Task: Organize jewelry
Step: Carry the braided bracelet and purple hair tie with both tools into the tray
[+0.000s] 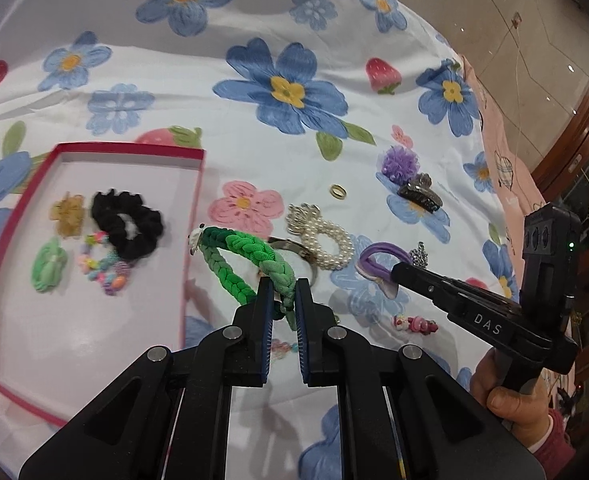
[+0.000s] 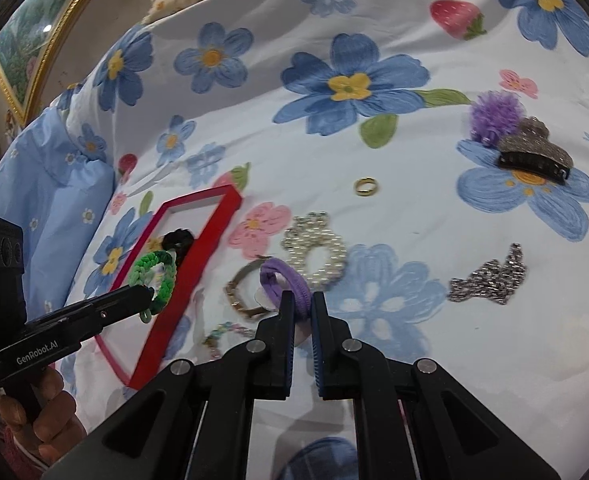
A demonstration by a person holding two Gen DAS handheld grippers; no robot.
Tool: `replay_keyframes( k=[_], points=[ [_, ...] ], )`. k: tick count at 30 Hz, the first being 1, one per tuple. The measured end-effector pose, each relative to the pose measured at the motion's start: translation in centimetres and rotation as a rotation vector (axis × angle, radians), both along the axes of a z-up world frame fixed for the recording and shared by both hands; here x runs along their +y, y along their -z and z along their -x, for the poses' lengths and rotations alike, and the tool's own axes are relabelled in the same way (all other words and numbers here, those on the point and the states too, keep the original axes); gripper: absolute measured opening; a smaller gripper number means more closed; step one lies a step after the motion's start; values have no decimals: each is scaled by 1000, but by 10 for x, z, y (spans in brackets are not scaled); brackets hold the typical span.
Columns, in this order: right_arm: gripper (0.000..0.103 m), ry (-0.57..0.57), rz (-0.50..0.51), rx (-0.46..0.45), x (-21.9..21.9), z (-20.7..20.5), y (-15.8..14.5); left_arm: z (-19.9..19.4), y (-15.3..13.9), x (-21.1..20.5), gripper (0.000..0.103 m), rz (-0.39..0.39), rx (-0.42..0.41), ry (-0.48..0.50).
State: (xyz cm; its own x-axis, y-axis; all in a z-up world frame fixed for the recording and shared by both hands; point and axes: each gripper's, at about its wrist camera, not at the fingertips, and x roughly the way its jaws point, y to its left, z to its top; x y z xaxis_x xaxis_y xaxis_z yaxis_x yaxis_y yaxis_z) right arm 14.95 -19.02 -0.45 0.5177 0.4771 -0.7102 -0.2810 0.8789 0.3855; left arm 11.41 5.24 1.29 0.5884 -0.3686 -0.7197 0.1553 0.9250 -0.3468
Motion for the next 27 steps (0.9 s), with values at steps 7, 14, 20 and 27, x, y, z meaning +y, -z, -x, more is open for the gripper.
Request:
replay_keyframes(
  k=[7,14,20,27],
  points=[
    [7,-61,-12,-12,33,7,-8,10,-11,37,9,-12,-25,-58],
    [7,-119,-29,-12,66,9,-14,16,-7,76,9,-18,-21,-125],
    [7,-181,-44,-10,104,6,-17,15,1,105,9,-19,0,-167],
    [8,-236,-33,15,148,-3,-5,8,15,133,9,-37,30,-205]
  ],
)
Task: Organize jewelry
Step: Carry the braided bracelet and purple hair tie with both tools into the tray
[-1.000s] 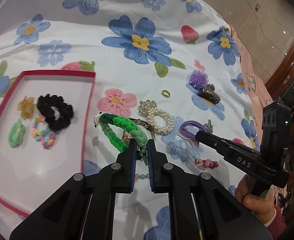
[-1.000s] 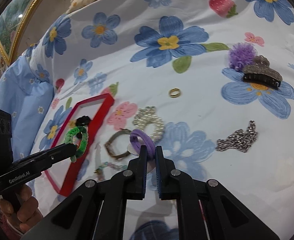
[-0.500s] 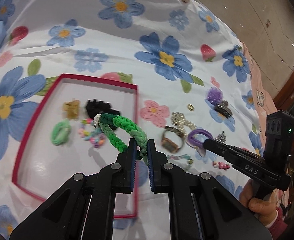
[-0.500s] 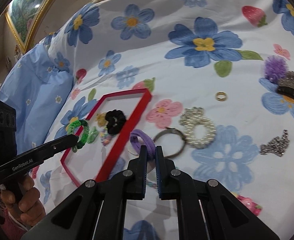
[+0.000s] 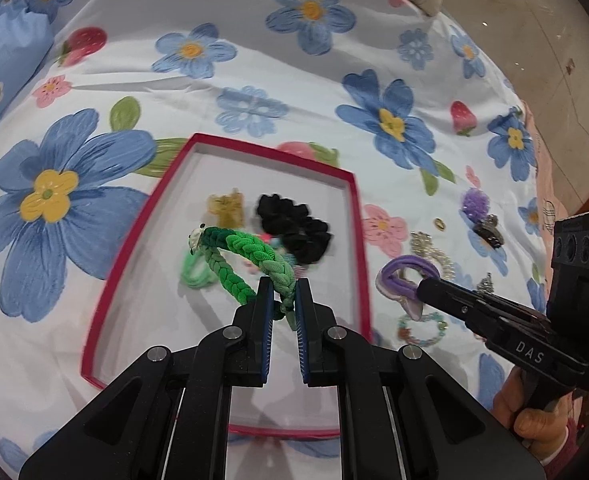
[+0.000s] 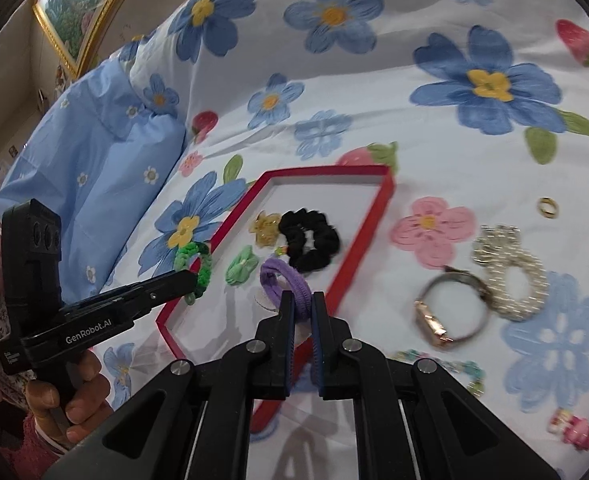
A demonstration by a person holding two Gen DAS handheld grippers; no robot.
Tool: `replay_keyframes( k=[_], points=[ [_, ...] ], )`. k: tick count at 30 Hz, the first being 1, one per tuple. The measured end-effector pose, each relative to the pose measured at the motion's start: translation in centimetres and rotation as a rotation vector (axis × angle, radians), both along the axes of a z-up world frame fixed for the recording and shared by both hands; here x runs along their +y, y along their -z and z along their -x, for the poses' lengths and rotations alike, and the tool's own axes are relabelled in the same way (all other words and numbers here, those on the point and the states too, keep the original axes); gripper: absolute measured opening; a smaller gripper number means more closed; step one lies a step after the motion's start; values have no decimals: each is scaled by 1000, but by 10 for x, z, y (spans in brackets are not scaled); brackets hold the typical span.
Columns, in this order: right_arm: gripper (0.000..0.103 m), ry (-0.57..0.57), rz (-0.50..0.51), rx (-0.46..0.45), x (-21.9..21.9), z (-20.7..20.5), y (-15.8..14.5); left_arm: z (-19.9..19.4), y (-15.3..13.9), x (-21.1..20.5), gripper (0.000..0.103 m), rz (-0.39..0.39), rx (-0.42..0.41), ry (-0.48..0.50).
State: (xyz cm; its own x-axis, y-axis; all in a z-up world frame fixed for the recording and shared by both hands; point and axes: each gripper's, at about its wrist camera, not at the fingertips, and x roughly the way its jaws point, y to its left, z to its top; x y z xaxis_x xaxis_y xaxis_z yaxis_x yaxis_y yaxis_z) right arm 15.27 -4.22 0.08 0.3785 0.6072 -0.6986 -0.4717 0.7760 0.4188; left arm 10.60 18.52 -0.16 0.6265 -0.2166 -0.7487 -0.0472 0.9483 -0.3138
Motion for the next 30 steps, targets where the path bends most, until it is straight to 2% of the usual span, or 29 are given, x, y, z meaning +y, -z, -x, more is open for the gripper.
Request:
replay_keyframes(
  k=[13,17,30],
  points=[
    [8,-46,32,68,50,-26,28,-33,32,17,9,-36,75,-10],
    [8,-67,43,91,56,-30,37,-39,43,20,9,-44,110,-12],
    [13,-66,87,127,59,-41,50,-47,55,15,12,-65,149,-1]
  ],
)
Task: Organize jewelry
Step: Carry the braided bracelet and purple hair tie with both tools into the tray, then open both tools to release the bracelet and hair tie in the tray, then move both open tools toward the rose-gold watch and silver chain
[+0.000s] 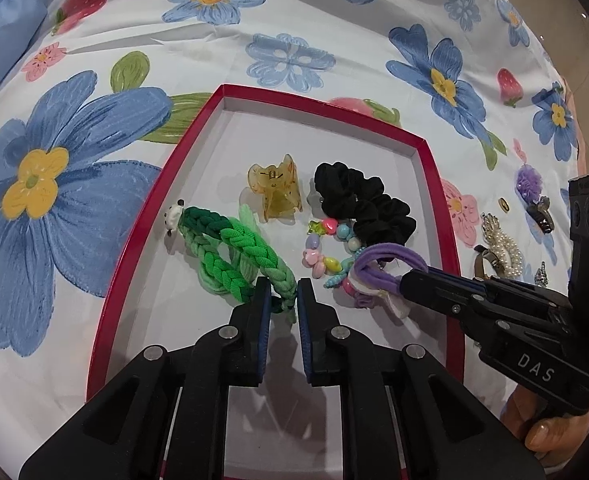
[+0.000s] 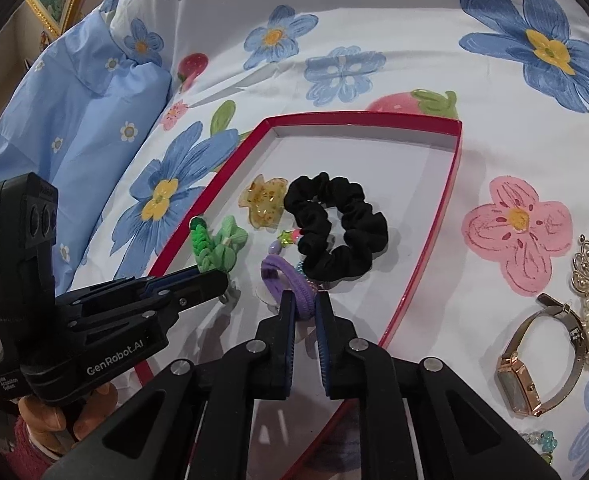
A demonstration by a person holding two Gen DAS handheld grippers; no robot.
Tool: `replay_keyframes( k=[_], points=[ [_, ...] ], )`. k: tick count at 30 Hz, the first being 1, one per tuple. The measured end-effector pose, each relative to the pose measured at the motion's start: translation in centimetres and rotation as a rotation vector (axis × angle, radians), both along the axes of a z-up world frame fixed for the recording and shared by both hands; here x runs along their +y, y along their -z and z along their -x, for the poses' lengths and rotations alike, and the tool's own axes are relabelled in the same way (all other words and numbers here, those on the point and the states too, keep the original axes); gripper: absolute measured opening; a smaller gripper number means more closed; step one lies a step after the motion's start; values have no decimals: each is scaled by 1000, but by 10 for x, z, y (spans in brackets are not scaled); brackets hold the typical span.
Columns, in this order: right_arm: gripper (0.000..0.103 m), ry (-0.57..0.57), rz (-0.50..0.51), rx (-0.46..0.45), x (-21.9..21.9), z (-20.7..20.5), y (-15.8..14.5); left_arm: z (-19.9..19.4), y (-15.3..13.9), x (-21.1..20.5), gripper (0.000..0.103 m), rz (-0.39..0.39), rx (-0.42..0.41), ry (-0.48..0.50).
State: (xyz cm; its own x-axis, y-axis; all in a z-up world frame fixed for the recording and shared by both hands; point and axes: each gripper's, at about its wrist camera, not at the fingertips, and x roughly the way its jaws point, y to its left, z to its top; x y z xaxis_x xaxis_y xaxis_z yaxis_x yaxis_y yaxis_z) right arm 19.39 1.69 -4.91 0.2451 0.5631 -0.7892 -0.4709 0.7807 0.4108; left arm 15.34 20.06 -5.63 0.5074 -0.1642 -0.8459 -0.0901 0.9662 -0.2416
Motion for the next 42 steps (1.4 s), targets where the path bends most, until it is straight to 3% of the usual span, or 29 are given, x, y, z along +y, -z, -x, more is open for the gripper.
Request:
replay_keyframes(
  k=[8,20,22,27,30,42],
  points=[
    [21,18,-29,16,-7,-3,-1,3,-3,2,24,9,-3,-16],
    [27,45,-52,-20,-23,4,-17,14,-13,1,28,16,-18,-29],
    [33,59,-64,-28,-30,7,-22,18,-18,2,31,23,-28,-36],
    [37,86,-73,-40,-49,16,-30,27,-30,-2,32,44,-53,-46],
    [47,111,-73,-57,-67,24,-35,33,-39,-10,41,66,-72,-41],
    [47,226,-49,-79,-142,51,-42,44,-51,-55,44,95,-82,24]
  ],
)
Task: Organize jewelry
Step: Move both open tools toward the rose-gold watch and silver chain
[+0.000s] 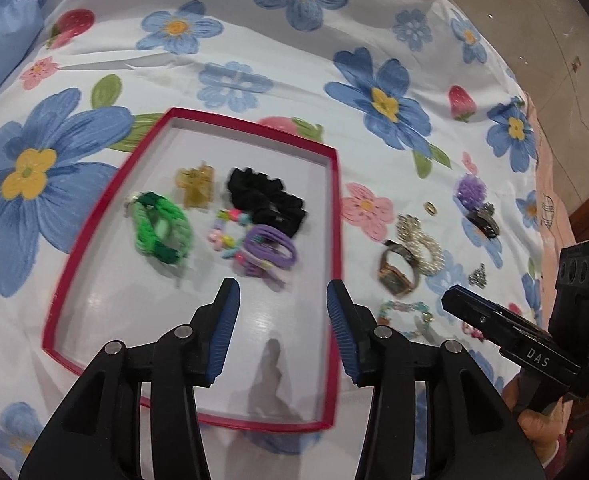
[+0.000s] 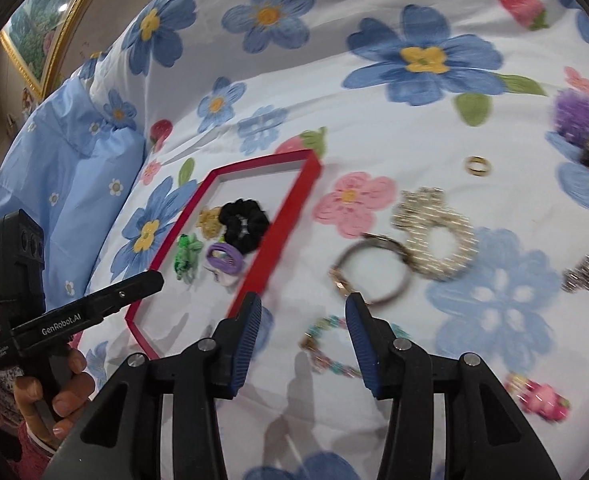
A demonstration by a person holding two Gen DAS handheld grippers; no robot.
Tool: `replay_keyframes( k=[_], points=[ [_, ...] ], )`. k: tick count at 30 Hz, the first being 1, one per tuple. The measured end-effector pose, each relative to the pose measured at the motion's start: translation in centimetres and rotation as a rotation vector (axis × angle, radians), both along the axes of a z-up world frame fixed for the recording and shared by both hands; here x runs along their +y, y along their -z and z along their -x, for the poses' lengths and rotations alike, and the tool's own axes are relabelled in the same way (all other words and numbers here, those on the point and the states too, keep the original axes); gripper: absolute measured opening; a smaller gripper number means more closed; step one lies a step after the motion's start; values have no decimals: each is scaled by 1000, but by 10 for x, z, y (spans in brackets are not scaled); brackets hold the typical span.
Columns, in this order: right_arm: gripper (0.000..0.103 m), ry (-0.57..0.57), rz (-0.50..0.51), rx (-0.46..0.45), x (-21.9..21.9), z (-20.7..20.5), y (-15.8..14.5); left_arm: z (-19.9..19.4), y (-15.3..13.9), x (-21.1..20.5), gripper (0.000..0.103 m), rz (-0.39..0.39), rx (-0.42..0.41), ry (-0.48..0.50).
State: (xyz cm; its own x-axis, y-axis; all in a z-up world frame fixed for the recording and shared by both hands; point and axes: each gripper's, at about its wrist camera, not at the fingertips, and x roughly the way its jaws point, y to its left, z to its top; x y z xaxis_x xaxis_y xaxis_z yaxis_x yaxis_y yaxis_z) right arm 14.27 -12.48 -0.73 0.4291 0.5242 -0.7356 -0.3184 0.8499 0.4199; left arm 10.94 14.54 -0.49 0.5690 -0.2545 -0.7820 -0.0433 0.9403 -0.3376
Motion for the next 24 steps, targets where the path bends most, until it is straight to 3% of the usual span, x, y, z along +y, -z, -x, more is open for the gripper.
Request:
replay_keyframes(
  k=[24],
  points=[
    [48,252,45,-32,-129,13,-8,-18,-6,-100,46,-38,8,201]
  ],
)
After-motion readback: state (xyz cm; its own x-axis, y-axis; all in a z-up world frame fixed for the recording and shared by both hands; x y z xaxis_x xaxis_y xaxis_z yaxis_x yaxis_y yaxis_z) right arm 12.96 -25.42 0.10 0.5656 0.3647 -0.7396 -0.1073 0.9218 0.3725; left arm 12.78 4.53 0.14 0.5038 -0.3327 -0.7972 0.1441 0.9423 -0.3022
